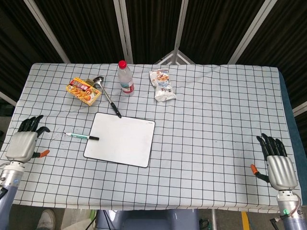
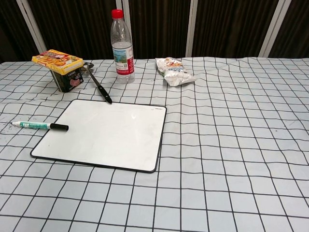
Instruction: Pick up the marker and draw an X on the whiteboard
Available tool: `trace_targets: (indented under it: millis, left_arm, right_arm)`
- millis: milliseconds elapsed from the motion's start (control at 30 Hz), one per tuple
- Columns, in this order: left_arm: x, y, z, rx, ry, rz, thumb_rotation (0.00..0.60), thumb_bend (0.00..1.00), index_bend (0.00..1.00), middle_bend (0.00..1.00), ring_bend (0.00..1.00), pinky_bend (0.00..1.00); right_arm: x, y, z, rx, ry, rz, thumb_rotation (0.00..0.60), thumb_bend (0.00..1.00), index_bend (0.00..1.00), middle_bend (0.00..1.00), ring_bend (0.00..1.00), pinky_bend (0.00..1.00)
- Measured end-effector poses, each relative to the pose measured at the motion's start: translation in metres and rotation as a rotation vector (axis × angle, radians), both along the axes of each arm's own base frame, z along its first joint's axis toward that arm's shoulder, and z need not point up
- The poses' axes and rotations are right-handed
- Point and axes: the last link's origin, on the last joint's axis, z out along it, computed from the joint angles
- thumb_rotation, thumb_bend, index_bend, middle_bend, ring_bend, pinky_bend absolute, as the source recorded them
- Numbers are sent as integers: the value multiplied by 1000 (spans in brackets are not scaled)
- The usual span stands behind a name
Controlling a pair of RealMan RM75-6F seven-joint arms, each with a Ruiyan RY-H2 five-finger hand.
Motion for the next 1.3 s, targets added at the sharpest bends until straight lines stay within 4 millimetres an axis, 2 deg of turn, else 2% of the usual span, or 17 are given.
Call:
trace_targets:
  millis: [300, 567, 833, 1300]
  left_arm:
    - [-2, 39, -42, -44, 68, 56, 600, 311, 473, 83, 0, 70]
    - [5, 60, -71, -78, 96, 61, 600, 369, 481, 83, 0, 70]
    - [19, 71, -96, -122, 99, 45, 600, 409, 482, 85, 0, 70]
    - [32, 78, -122, -158, 92, 41, 600, 433, 489, 85, 0, 70]
  right_arm:
    - [0, 0, 0, 2, -8, -3, 600, 312, 0, 0, 0, 0]
    - [-1, -1, 1, 3, -15, -6, 600, 312, 0, 0, 0, 0]
    - [-1, -1, 1, 5, -20, -9, 600, 312, 0, 0, 0, 0]
    - [-1, -2, 1, 6, -29, -12, 600, 312, 0, 0, 0, 0]
